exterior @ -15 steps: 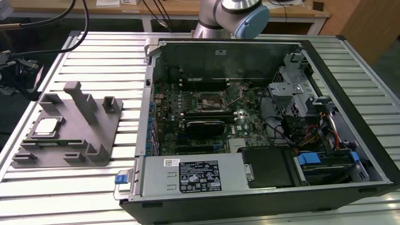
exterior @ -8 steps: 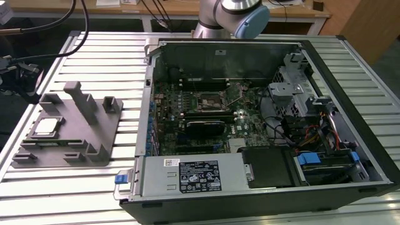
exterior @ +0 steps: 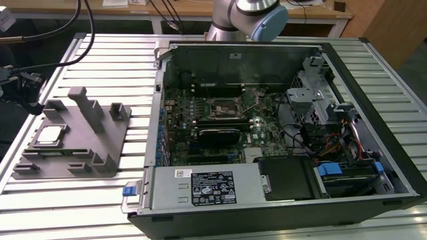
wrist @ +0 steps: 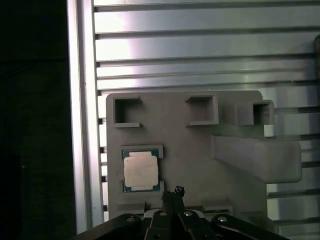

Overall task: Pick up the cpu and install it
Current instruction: 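Pick up the cpu and move it towards the insertion slot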

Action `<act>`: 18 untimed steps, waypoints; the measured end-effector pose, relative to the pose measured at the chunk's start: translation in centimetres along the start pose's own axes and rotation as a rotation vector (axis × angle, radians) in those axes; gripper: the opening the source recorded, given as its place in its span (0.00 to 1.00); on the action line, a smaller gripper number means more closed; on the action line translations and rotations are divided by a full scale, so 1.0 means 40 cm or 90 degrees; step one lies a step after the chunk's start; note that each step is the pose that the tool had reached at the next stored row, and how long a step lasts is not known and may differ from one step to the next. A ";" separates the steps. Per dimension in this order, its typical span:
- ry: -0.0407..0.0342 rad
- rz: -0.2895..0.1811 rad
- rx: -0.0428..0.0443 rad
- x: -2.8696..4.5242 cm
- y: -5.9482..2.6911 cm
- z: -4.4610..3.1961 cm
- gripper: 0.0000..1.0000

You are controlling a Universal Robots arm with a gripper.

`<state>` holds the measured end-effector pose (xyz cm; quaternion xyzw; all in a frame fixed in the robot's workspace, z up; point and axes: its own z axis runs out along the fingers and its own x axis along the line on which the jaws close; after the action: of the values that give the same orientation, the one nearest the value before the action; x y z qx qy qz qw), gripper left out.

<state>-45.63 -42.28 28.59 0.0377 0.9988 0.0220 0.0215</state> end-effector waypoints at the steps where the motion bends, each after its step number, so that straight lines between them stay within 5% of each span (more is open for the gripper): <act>1: 0.0000 0.000 0.0000 0.000 -0.002 0.003 0.11; 9: 0.0030 0.000 0.0002 0.001 -0.015 0.023 0.11; 18: 0.0237 0.001 0.0014 0.002 -0.021 0.045 0.11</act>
<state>-45.70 -43.02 26.76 0.0381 0.9990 0.0217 0.0028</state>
